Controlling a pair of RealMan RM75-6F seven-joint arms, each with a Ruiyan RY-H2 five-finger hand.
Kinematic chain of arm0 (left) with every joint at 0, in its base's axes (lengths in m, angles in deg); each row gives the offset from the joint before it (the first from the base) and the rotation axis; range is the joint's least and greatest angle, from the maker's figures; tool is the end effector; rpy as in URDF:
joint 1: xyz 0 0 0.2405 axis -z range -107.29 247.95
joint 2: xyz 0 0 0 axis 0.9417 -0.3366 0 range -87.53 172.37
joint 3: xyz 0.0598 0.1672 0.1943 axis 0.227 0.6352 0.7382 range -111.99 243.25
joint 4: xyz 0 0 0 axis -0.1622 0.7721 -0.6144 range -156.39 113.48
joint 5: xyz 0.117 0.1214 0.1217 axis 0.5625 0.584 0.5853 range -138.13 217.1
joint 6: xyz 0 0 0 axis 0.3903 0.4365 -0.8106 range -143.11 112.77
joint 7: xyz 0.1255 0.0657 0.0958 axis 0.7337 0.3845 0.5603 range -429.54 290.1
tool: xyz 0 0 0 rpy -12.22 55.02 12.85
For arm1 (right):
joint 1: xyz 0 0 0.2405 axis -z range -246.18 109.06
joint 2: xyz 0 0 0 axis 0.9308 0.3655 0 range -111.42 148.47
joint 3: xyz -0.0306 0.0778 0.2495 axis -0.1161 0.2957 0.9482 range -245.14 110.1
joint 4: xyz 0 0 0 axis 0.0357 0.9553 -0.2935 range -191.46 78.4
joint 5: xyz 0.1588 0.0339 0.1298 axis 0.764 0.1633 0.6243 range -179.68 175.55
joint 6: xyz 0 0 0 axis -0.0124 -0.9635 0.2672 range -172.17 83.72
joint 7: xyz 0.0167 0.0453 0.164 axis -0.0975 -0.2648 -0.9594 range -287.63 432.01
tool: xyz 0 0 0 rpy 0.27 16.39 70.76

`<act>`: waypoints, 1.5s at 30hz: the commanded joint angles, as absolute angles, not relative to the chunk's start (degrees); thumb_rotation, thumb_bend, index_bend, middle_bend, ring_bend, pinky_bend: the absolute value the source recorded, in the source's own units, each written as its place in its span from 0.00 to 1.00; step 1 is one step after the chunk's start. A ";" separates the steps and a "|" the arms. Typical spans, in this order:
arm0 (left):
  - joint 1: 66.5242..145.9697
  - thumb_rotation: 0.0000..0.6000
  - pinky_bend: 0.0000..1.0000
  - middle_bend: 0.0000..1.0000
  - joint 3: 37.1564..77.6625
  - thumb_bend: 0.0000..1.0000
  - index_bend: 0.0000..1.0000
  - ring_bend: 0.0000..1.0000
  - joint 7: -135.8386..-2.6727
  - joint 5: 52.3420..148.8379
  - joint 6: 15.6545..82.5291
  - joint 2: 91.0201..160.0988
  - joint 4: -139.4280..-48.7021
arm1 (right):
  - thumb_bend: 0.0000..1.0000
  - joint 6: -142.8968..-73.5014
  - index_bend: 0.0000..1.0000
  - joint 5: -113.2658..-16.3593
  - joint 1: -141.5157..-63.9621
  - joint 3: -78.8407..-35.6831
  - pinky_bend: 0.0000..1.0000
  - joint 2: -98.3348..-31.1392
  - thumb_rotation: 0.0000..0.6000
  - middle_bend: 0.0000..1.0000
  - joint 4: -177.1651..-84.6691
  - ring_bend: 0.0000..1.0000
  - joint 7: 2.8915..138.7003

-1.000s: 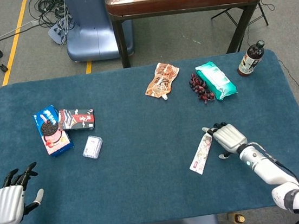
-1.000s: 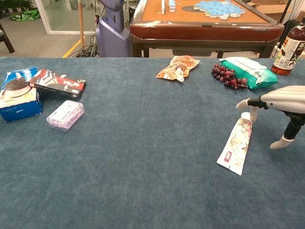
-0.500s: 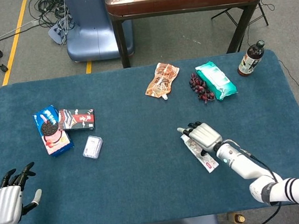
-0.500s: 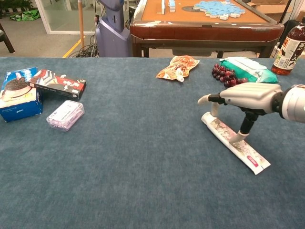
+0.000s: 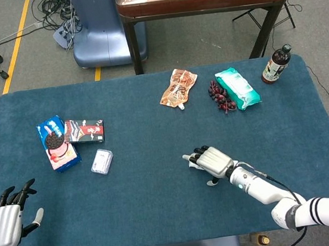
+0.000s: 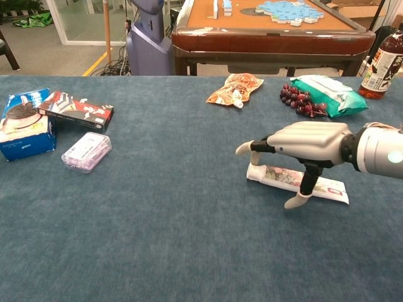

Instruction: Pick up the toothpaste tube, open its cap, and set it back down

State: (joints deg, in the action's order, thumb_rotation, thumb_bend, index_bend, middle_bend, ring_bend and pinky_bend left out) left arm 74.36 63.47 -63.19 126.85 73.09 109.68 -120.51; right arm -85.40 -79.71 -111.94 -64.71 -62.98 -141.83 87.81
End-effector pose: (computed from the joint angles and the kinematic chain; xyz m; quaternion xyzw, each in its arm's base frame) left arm -0.2850 0.1991 0.1432 -0.5815 -0.3922 -0.4179 0.5775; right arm -0.1747 -0.3388 -0.0371 0.8622 -0.3015 0.2534 0.3186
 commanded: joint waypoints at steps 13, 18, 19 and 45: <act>74.33 1.00 0.11 0.34 63.50 0.31 0.13 0.34 -63.62 127.04 73.00 109.70 -120.30 | 0.18 -91.82 0.00 -78.98 -109.77 -65.21 0.19 -66.99 1.00 0.30 -135.45 0.15 93.58; 73.98 1.00 0.11 0.34 63.64 0.31 0.13 0.34 -64.07 126.83 73.19 109.65 -120.02 | 0.18 -92.07 0.00 -78.16 -109.81 -65.38 0.19 -68.24 1.00 0.30 -134.15 0.15 96.13; 73.96 1.00 0.11 0.34 63.64 0.31 0.13 0.34 -64.13 126.79 73.16 109.66 -119.97 | 0.18 -92.09 0.00 -77.96 -109.79 -65.42 0.19 -68.36 1.00 0.30 -133.89 0.15 96.66; 73.65 1.00 0.11 0.34 63.82 0.31 0.13 0.34 -64.98 127.04 73.12 109.48 -119.67 | 0.18 -94.70 0.24 -79.01 -108.94 -65.77 0.19 -68.87 1.00 0.33 -131.12 0.19 95.90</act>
State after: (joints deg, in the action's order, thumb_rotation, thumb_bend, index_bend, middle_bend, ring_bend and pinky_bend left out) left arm 73.65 63.82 -64.99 127.04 73.12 109.48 -119.67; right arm -94.69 -79.01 -108.95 -65.76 -68.87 -131.11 95.91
